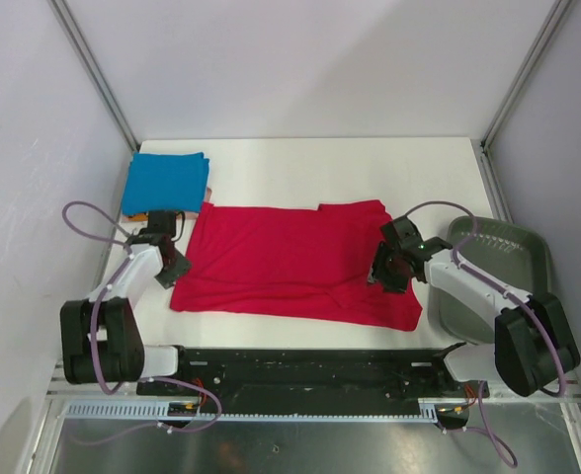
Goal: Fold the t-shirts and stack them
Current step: Fold the flattened tshirt in 1/3 of the way
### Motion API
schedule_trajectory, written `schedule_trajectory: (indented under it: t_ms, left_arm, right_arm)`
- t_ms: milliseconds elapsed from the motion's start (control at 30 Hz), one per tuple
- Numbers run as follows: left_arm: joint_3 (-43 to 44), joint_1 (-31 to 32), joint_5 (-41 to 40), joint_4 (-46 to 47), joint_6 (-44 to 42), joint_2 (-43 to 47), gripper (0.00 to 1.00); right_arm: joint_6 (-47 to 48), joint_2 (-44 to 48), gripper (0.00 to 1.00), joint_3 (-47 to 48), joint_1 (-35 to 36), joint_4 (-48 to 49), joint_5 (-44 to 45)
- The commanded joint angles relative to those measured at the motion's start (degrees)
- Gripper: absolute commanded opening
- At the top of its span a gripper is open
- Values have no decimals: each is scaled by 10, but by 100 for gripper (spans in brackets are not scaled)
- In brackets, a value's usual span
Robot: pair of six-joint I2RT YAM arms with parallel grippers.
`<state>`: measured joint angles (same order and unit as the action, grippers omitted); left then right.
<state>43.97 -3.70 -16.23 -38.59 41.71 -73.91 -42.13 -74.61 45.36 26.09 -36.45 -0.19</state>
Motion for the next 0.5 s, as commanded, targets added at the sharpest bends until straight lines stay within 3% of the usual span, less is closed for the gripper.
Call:
schedule_trajectory:
  t_ms: [0,133,467]
  left_arm:
    - [44,24,-9,9,20,-43,44]
    - [59,39,-15,11,35,-78,40]
    - [79,48,-42,13,38,-99,3]
  right_arm:
    - [25,-16,51,24,3,39,19]
    - [31,-32,51,24,3,48,12]
    - [41,-61,51,14,10,57,20]
